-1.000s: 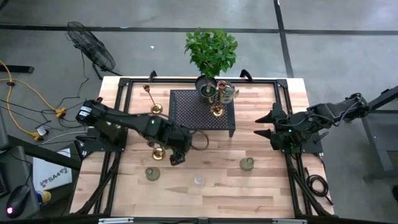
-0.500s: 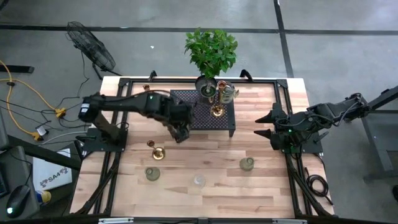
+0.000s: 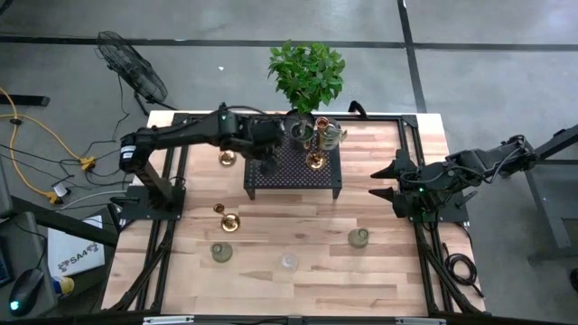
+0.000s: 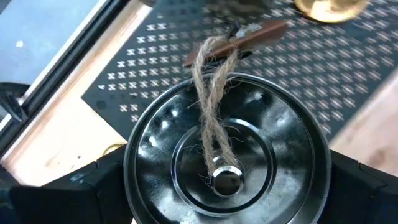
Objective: Pick & Place candle stick holders
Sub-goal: Put the silver scented candle on the shelf aligned with the other silver scented candles
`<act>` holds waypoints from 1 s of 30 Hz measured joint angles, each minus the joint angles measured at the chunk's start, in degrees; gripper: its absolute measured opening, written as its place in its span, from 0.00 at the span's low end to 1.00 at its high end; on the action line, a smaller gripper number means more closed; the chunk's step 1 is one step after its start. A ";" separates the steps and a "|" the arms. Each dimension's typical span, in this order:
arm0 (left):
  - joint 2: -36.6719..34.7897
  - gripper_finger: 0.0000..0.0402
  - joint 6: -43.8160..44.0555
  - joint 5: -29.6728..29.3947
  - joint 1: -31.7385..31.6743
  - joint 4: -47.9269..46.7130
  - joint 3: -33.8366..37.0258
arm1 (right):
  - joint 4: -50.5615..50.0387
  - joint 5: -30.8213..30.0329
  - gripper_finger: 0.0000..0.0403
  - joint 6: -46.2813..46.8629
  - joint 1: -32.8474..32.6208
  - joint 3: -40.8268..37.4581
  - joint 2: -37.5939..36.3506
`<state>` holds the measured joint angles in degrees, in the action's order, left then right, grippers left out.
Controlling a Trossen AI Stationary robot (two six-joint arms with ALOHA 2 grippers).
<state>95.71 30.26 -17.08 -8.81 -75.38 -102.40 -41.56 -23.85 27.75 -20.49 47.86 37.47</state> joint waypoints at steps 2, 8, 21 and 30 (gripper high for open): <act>0.45 0.87 0.19 0.04 -1.50 0.68 0.04 | -0.01 -0.01 0.58 0.01 0.02 0.00 -0.02; 2.78 0.89 1.93 1.16 -5.26 4.35 0.04 | 0.00 -0.01 0.58 0.00 0.00 0.00 -0.02; 4.58 0.89 4.54 2.27 -8.92 5.38 0.04 | -0.02 0.00 0.58 0.01 0.02 0.00 -0.02; 4.58 0.89 4.57 1.41 -8.97 8.34 0.04 | -0.02 0.01 0.58 0.00 0.01 0.00 0.00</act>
<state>100.29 34.84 -15.67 -17.78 -67.04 -102.37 -41.58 -23.83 27.75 -20.48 47.86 37.47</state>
